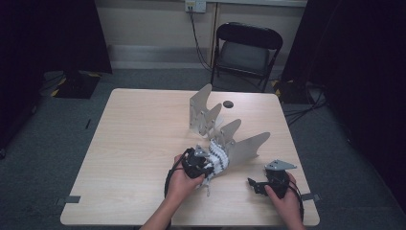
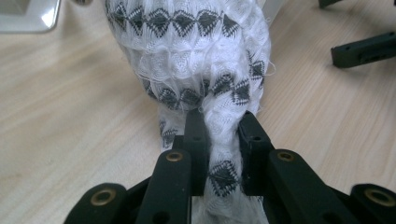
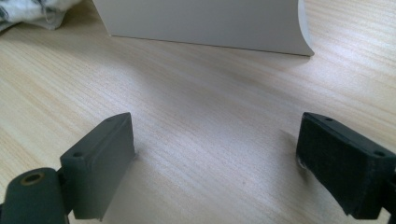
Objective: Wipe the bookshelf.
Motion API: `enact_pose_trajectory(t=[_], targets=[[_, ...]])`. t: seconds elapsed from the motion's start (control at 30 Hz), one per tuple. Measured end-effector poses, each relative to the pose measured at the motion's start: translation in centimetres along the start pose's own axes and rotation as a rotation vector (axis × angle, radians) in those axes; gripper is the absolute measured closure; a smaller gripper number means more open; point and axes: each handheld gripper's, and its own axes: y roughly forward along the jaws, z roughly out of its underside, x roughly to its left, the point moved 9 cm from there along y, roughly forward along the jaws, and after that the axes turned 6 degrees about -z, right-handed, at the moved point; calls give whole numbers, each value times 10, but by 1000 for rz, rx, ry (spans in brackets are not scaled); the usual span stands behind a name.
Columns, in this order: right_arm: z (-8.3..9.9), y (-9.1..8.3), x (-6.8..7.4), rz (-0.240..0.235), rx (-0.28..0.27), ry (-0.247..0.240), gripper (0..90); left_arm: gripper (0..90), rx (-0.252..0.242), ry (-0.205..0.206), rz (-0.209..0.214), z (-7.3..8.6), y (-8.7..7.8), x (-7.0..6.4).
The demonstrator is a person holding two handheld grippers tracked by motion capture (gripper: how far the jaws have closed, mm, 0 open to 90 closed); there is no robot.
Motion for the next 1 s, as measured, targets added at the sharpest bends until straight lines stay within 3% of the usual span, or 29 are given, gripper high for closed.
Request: enact_pose_trajectory(t=[0.2, 0.37, 0.53, 0.67, 0.77, 0.9, 1.0], targets=[[0, 0, 0, 0, 0, 0, 106, 774, 4, -5, 8, 8, 1, -1], [0, 0, 0, 0, 0, 0, 106, 774, 5, 2, 6, 7, -8, -1], [0, 0, 0, 0, 0, 0, 106, 778, -36, 3, -14, -9, -27, 3], [0, 0, 0, 0, 0, 0, 106, 779, -100, 11, -23, -35, -49, 5], [0, 0, 0, 0, 0, 0, 106, 779, -141, 40, -22, -55, -63, 2], [0, 0, 0, 0, 0, 0, 106, 779, -159, 58, -20, -69, -69, -5], [0, 0, 0, 0, 0, 0, 106, 780, -146, 67, -7, -66, -63, -8]])
